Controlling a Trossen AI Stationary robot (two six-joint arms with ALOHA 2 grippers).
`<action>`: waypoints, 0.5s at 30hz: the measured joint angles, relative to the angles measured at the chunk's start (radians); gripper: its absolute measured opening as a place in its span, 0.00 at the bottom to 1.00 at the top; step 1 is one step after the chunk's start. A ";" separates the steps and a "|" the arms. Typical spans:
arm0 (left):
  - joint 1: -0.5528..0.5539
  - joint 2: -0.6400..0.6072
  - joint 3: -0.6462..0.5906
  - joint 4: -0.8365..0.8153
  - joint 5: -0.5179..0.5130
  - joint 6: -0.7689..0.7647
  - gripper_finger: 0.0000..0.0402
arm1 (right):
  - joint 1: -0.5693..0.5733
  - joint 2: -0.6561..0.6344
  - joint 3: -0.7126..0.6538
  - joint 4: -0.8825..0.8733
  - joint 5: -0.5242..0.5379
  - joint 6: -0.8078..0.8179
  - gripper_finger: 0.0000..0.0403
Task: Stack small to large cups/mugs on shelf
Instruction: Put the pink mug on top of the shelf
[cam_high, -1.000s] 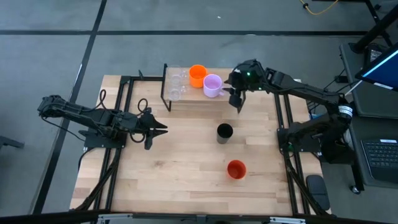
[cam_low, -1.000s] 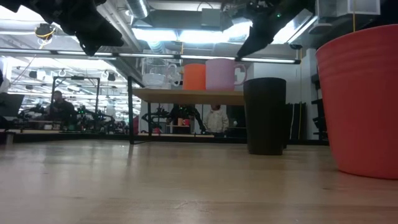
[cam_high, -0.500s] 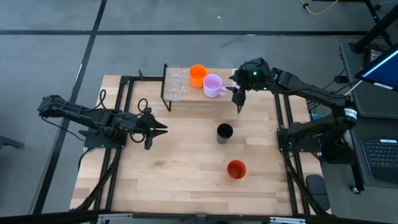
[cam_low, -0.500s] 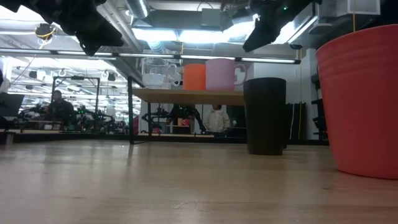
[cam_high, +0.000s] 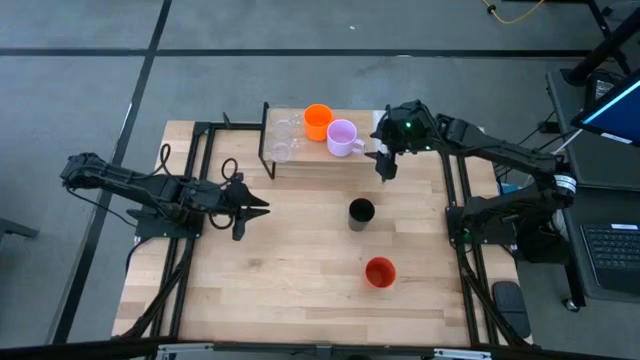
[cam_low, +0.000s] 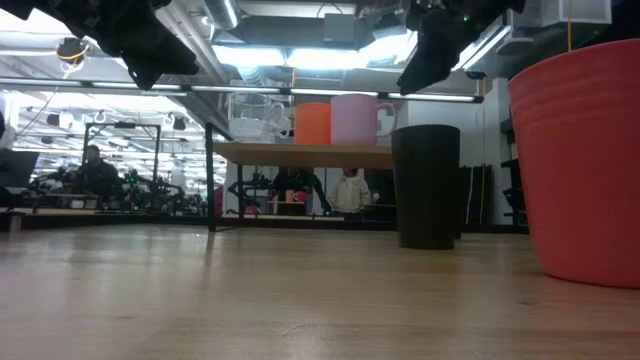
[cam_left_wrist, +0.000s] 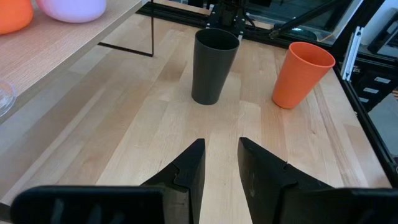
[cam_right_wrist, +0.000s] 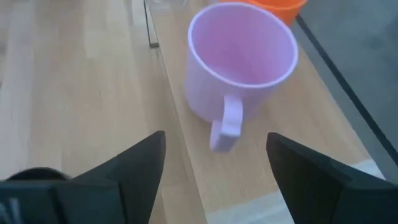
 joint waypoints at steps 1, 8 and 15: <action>0.000 0.000 0.000 0.000 0.000 0.000 0.22 | 0.000 0.000 -0.014 0.007 0.000 0.004 0.70; 0.000 0.000 0.000 0.000 0.000 0.000 0.22 | 0.000 0.001 -0.108 0.117 0.000 0.018 0.70; 0.000 0.000 0.000 0.000 0.000 -0.001 0.22 | 0.000 0.001 -0.151 0.213 0.003 0.017 0.70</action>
